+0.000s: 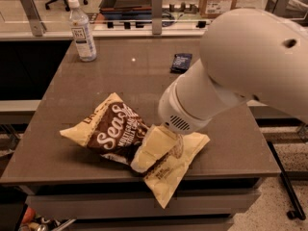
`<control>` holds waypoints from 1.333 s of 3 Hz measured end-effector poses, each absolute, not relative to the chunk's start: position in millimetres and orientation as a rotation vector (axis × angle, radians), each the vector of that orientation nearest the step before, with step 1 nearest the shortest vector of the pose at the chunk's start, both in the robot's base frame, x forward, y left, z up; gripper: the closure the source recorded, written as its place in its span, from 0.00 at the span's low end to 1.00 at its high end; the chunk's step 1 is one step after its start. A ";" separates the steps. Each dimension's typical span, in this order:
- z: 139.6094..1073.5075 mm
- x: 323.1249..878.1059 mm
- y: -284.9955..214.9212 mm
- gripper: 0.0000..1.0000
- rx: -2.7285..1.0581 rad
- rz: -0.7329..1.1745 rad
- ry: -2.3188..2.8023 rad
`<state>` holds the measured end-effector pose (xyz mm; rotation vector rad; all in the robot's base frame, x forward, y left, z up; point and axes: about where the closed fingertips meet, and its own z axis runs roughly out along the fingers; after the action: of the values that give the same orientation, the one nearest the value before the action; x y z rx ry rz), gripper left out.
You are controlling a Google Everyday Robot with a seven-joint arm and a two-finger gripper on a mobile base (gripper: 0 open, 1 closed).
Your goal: Move brown chip bag near blue plastic bottle
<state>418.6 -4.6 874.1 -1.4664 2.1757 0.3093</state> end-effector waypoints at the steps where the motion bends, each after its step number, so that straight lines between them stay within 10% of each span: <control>1: 854.0 430.1 -0.8 0.00 -1.456 0.285 2.259; 4: 857.2 428.8 0.8 0.65 -1.450 0.272 2.259</control>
Offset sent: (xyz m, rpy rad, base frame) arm 0.0105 0.0036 -0.0183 -0.0429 0.0426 -0.0340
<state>428.8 0.8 857.2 -1.4501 2.2594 0.2717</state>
